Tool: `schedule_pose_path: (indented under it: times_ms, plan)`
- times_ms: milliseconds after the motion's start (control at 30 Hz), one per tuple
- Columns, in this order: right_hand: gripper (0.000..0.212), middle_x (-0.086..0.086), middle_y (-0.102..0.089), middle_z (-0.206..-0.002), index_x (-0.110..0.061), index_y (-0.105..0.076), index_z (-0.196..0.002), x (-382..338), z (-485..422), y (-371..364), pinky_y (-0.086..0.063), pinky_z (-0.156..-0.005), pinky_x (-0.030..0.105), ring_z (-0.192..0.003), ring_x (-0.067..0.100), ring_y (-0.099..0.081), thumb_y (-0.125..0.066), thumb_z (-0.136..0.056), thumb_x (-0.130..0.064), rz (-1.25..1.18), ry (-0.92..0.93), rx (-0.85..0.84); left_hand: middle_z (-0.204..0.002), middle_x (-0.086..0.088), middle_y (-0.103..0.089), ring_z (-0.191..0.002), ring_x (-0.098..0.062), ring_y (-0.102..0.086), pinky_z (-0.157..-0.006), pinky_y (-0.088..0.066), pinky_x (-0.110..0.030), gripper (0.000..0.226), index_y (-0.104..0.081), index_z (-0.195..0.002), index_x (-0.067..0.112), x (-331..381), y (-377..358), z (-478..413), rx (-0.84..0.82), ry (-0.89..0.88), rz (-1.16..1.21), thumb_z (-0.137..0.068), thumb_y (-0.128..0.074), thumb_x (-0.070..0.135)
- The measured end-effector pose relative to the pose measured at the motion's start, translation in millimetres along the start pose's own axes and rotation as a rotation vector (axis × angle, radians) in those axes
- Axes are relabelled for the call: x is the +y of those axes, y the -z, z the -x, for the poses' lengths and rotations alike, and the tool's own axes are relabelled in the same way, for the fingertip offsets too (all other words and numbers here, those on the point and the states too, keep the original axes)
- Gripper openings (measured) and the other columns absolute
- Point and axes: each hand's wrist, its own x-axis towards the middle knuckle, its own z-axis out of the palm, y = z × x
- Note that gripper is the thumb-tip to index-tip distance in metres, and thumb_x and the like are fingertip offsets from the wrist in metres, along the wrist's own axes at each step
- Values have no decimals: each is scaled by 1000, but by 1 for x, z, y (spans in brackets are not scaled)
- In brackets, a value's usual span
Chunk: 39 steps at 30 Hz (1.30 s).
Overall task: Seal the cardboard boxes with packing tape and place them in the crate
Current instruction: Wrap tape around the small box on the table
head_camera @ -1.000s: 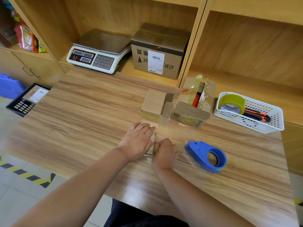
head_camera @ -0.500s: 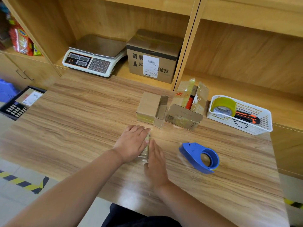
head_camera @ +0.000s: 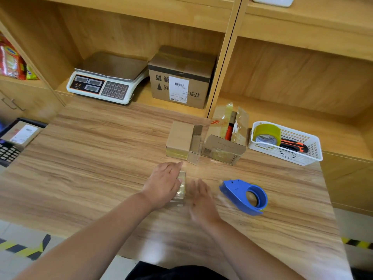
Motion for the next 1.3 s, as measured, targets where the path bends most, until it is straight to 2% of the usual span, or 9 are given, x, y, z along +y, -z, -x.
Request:
schedule_pose_path:
  times_ms: [133,267,400,567,800,900,1100,1200,1300]
  plan:
    - [55,-6,-34,-150,-27,-35,-146,-2,-4,29,-19,-113,25,-138,8,-28,-49,-93,-18,-565,-44,190,-139,-8,-43,-135,-21,-28,-110,-15,-24,52,-35,-141,9,-16,15,2,100,67,208,-91,-48,17]
    - [78,-26,-26,-145,-41,-26,-146,-14,-11,43,-18,-113,24,-134,-6,-20,-65,-78,-38,-456,115,35,-148,-4,-35,-139,-17,-20,-111,-13,-31,74,-33,-145,20,-31,17,10,-27,177,170,-83,-57,53]
    - [75,-13,-29,-153,-45,-33,-142,-14,-20,39,-17,-117,38,-141,9,-19,-69,-77,-46,-256,135,21,-143,3,-35,-136,-15,-22,-108,-18,-30,86,-36,-142,25,-37,9,14,-116,159,194,-72,-63,67]
    - [50,-10,-40,-145,-49,-56,-119,-19,-25,37,-4,-113,25,-124,-8,-19,-75,-74,-41,-322,84,165,-136,4,-40,-132,-13,-25,-103,-20,-26,82,-44,-134,24,-40,5,7,-110,154,271,-67,-69,63]
    - [29,-7,-57,-114,-40,-65,-96,-30,-33,31,-33,-108,34,-120,12,-47,-77,-76,-23,-526,19,266,-129,4,-41,-129,-14,-29,-101,-23,-24,74,-46,-132,20,-45,3,3,-114,131,326,-73,-70,56]
    - [25,-15,-56,-104,-41,-66,-92,-32,-34,27,-35,-105,33,-114,12,-49,-75,-78,-23,-570,24,287,-112,8,-41,-115,-15,-38,-91,-28,-24,52,-50,-127,16,-46,0,4,-62,105,379,-85,-64,42]
    - [13,-15,-55,-99,-33,-69,-93,-35,-33,22,-38,-102,37,-107,11,-52,-70,-85,-24,-608,31,342,-110,2,-49,-108,-15,-42,-91,-30,-23,31,-54,-123,11,-42,-3,4,37,104,440,-95,-52,24]
    - [21,-10,-52,-107,-33,-65,-105,-34,-29,21,-36,-105,39,-112,15,-49,-69,-85,-31,-526,35,288,-103,5,-49,-103,-15,-44,-88,-31,-23,25,-57,-118,10,-38,-2,7,82,102,440,-97,-47,17]
    - [55,-9,-45,-118,-36,-55,-121,-30,-25,19,-34,-105,35,-117,15,-41,-77,-71,-43,-367,42,160,-100,7,-47,-100,-15,-46,-87,-33,-24,24,-59,-116,10,-37,0,6,100,110,454,-97,-44,16]
